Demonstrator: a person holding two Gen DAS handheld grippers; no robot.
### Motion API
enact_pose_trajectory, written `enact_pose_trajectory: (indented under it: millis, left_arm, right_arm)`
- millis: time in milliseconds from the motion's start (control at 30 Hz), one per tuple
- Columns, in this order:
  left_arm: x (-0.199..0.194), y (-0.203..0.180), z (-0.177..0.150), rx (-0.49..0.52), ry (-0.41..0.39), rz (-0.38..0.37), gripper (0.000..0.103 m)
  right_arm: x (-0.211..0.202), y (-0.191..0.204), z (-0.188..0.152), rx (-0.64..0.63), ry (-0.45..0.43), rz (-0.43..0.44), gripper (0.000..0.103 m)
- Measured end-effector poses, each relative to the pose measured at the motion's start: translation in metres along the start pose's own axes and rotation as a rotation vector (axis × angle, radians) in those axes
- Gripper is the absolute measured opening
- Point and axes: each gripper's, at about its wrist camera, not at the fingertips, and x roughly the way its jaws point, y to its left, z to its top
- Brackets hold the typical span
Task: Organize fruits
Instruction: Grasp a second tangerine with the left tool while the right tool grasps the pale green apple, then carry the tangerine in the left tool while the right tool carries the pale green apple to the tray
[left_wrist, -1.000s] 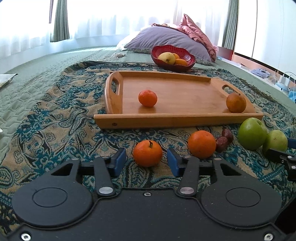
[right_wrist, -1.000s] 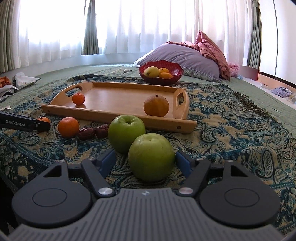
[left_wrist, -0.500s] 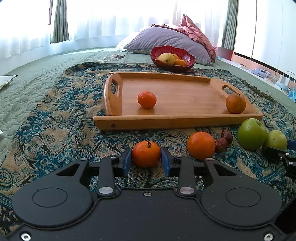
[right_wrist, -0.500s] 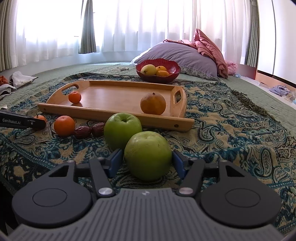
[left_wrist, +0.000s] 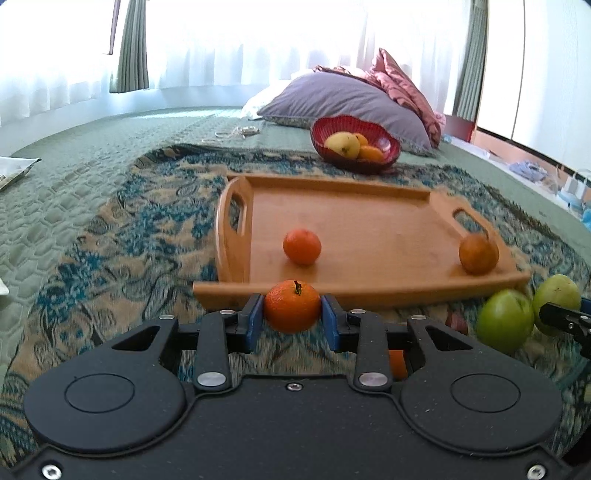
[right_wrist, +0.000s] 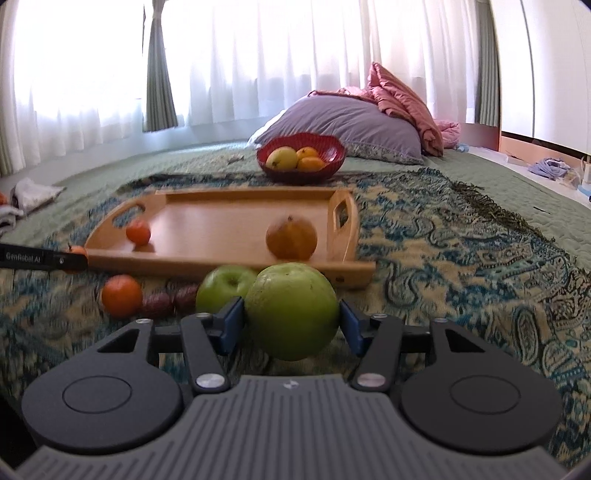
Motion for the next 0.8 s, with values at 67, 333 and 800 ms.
enact_pose_trajectory:
  millis: [67,333,800]
  left_arm:
    - [0.004,-0.001,0.01,-0.001,-0.005,-0.001,0.032]
    - [0.029,0.002,0.056,-0.04,-0.005,-0.02,0.032]
    - [0.113,0.01,0.104,-0.04,0.083,-0.026,0.032]
  right_arm:
    - [0.003,-0.002,0.01,0.019,-0.012,-0.002,0.059]
    - [0.029,-0.01,0.061,0.063,-0.027,0.011,0.059]
    - [0.13,-0.023,0.117,0.122,0.158,0.028,0.059]
